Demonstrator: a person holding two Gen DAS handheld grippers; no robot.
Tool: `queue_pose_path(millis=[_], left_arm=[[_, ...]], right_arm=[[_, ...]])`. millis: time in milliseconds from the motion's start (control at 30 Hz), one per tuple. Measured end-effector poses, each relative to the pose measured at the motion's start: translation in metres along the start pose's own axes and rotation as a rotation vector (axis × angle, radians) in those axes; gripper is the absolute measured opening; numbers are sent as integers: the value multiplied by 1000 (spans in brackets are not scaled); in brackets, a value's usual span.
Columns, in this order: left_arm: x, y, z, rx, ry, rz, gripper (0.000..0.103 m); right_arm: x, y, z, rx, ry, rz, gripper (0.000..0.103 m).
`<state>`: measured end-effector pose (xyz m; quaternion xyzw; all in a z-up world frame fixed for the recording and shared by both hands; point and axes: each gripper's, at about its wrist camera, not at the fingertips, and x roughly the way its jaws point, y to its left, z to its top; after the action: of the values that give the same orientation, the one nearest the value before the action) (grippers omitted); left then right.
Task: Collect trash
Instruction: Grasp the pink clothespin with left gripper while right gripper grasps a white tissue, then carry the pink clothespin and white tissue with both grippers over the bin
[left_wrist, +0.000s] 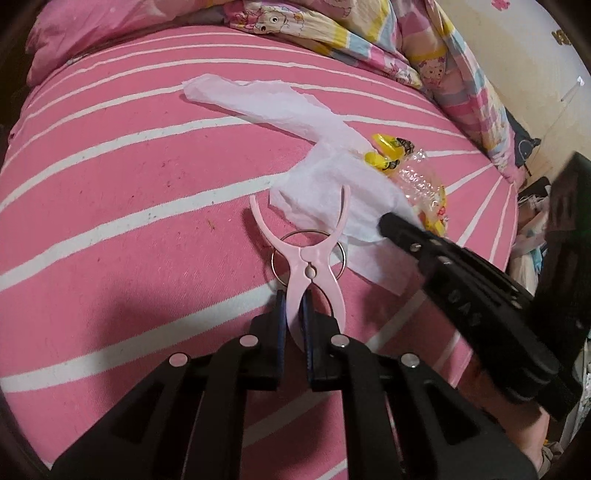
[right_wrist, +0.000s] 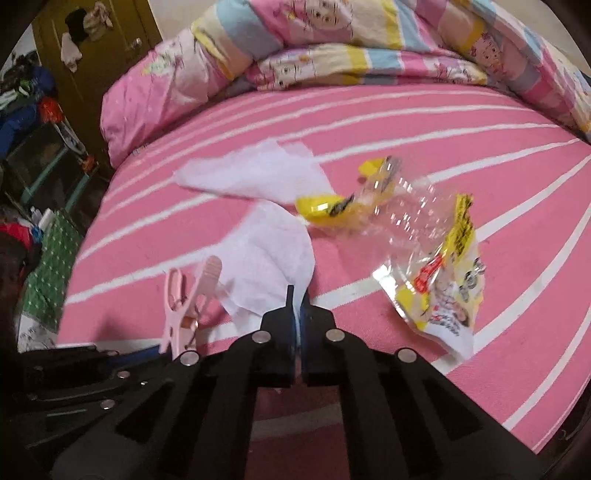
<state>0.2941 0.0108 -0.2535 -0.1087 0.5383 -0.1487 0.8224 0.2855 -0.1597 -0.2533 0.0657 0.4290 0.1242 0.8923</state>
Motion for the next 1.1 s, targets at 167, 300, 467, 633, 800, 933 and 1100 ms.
queue_pose_path(millis=[167,300,467,633,800,933,1100], left_arm=[[-17,-4,-9,-12,-23,-29,8],[-41,-13,-18,-30,-72,-96,8],[-64,-25,-33,-96,-92,-166,8],[-99,-52,-58,-115,-122,-240,8],[-113,-85,-90,-95,-94,-306,8],[-124,-116,-118,-68,-75,-338,8],[-128,-153,-149,-27,-39,-347,8]], right_arm=[[-36,10,-4,-19,-66,-6,2],[-71,16,-10,-6,-105,-7,2],[-115,24,-24,-24,-121,-34,2],[-167,10,-50,15,-151,-58,2],[-217,-3,-82,53,-171,-82,2],[-253,-13,-108,84,-198,-93,2],[-293,-30,-140,116,-221,-115,2]])
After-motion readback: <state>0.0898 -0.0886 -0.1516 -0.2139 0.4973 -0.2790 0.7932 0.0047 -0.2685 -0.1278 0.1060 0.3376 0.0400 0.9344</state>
